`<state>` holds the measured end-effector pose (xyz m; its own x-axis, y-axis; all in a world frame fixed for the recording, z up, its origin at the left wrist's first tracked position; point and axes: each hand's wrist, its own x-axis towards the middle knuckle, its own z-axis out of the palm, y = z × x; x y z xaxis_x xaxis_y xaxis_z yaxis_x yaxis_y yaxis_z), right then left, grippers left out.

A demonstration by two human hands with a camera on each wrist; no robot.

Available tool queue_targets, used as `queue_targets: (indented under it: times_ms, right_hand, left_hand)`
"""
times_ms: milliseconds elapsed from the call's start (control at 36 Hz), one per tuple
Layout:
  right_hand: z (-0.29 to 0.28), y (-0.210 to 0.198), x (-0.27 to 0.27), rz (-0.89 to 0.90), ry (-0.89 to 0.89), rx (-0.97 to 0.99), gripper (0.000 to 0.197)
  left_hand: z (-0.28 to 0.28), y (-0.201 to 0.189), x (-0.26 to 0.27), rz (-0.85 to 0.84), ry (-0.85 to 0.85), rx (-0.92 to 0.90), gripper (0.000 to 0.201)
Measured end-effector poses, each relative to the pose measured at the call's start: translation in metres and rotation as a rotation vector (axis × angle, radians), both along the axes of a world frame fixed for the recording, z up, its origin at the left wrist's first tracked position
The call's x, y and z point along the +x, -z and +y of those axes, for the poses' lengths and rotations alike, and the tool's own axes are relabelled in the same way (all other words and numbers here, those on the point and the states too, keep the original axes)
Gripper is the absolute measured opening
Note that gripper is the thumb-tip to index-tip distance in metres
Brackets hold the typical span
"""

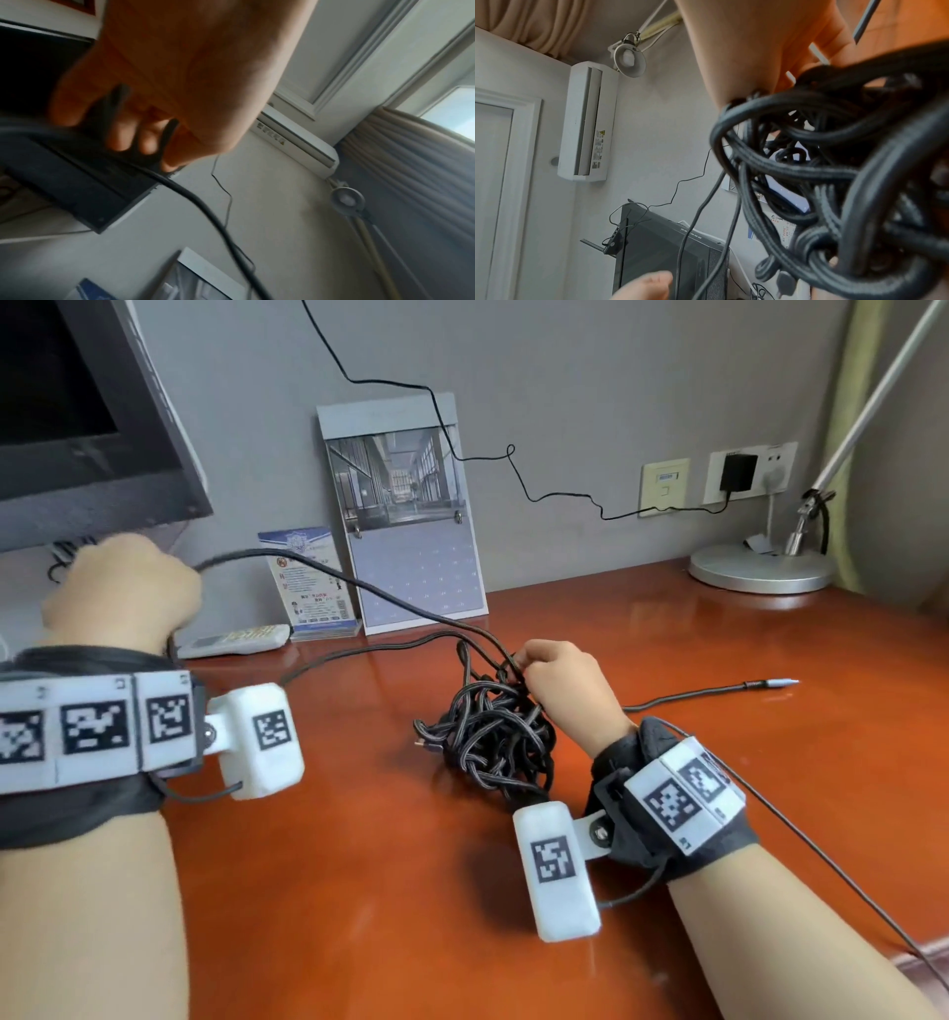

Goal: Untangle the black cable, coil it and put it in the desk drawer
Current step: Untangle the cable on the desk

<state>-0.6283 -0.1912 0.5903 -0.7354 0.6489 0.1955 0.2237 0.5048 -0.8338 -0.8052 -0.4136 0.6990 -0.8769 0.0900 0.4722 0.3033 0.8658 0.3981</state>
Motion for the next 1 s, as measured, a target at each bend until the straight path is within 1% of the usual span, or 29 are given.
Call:
queue_targets:
  times_ms: [28,83,139,194,250,278,333,389,417,444,472,528,583,639,750,778,861,944,1000]
  right_hand:
    - [0.000,0.000,0.000,0.002,0.002,-0.003,0.024]
    - [0.000,0.001,-0.002,0.008,0.003,-0.010,0.026]
    - [0.000,0.002,-0.003,0.012,0.003,-0.007,0.028]
    - [0.001,0.002,-0.004,0.011,0.004,-0.006,0.028]
    - [0.001,0.003,-0.004,0.015,0.001,-0.012,0.029]
    - [0.001,0.003,-0.003,0.019,0.000,-0.015,0.030]
    - [0.000,0.002,-0.002,0.021,0.000,-0.011,0.030]
    - [0.000,0.001,-0.001,0.029,-0.002,0.026,0.027]
    - [-0.001,0.001,-0.001,0.032,-0.006,0.046,0.026]
    - [-0.001,0.001,-0.001,0.033,-0.011,0.057,0.025]
    - [-0.001,0.001,0.000,0.037,-0.018,0.057,0.024]
    - [-0.001,0.001,0.000,0.060,-0.033,0.052,0.024]
    - [-0.001,0.001,0.000,0.074,-0.040,0.066,0.025]
    - [0.000,0.002,-0.001,0.080,-0.046,0.087,0.028]
    - [0.000,0.003,-0.003,0.105,-0.052,0.075,0.037]
    - [0.000,0.004,-0.003,0.113,-0.055,0.062,0.038]
    - [-0.001,0.004,-0.005,0.121,-0.072,0.014,0.037]
    - [0.001,0.006,-0.005,0.112,-0.084,-0.053,0.034]
    - [0.004,0.007,-0.004,0.107,-0.073,-0.120,0.033]
  left_hand:
    - [0.003,-0.004,0.011,-0.039,-0.024,-0.005,0.026]
    - [0.013,-0.007,0.024,0.064,0.030,0.012,0.028]
    - [0.030,-0.009,0.045,0.198,0.197,0.033,0.031]
    - [0.050,-0.010,0.066,0.274,0.381,0.032,0.033]
    - [0.071,-0.002,0.085,0.301,0.546,-0.044,0.032]
    - [0.081,0.004,0.094,0.313,0.606,-0.114,0.033]
    - [0.100,0.018,0.110,0.296,0.758,-0.245,0.037]
    - [0.113,0.032,0.119,0.146,0.933,-0.351,0.048]
    - [0.117,0.037,0.121,0.056,0.983,-0.403,0.053]
    - [0.118,0.041,0.121,-0.008,0.996,-0.449,0.057]
    - [0.119,0.044,0.120,-0.029,0.974,-0.486,0.061]
    - [0.119,0.048,0.115,-0.001,0.888,-0.537,0.064]
    - [0.117,0.051,0.106,0.019,0.841,-0.546,0.063]
    - [0.116,0.054,0.099,0.047,0.833,-0.549,0.054]
    - [0.117,0.056,0.093,0.188,0.819,-0.549,0.023]
    - [0.118,0.056,0.092,0.200,0.813,-0.556,0.019]
    - [0.116,0.052,0.089,0.179,0.790,-0.571,0.019]
    - [0.108,0.039,0.083,0.157,0.787,-0.479,0.017]
    - [0.099,0.025,0.080,0.201,0.776,-0.368,0.019]
